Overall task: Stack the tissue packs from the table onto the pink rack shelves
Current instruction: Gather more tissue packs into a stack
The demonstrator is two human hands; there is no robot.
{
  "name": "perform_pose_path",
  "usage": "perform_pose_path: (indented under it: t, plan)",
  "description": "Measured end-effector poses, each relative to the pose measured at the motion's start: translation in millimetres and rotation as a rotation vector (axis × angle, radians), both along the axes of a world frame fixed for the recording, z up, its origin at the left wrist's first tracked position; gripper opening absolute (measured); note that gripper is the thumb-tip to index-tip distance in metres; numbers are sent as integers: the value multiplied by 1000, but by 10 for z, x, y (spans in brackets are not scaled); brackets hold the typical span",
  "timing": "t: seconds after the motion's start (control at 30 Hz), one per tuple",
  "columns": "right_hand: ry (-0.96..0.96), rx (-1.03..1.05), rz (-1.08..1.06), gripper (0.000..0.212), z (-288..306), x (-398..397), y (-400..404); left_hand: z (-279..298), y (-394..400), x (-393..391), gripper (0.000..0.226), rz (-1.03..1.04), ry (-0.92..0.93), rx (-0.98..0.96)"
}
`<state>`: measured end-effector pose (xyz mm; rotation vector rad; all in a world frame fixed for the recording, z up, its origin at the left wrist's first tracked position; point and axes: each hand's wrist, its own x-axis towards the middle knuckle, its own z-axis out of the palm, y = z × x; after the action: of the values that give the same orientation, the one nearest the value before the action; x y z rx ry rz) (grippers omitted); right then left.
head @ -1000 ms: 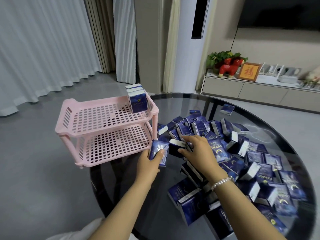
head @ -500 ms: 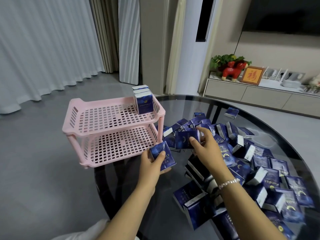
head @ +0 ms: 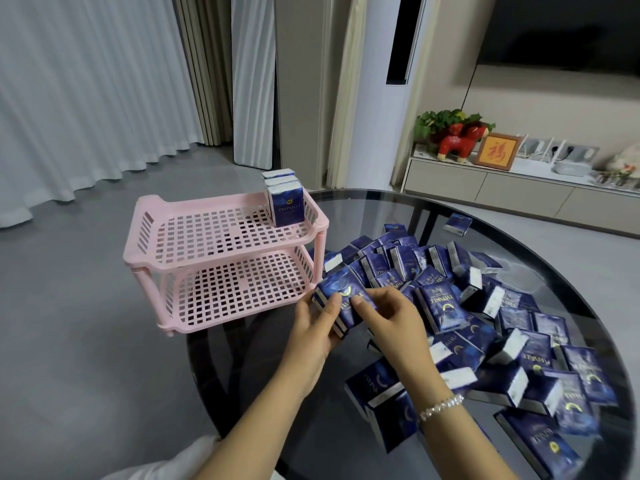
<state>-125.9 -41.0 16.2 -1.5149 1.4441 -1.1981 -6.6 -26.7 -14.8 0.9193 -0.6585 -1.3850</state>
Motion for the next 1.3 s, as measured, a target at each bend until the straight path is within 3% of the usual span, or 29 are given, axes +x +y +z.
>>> perform_pose_path:
  t: [0.2, 0.33, 0.5, 0.8, 0.9, 1.1, 1.3]
  plan:
    - [108, -40, 8, 13, 89, -163, 56, -13, 3, 20, 37, -26, -29, 24]
    - [414, -45, -119, 21, 200, -488, -10, -60, -26, 79, 28, -7, -88, 61]
    - [840, 64, 41, 36, 199, -629, -73, -65, -40, 75, 20, -11, -98, 91]
    - [855, 208, 96, 52, 120, -517, -22, -39, -6, 86, 32, -16, -124, 91]
    - [718, 194, 103, 50, 123, -496, -30, -23, 0, 86, 31, -7, -137, 93]
    - [309, 45, 56, 10, 160, -473, -15, -6, 7, 132, 29, 26, -147, 97]
    - [-247, 232, 38, 20, 197, -346, -2, 29, 37, 133, 41, -18, -165, 90]
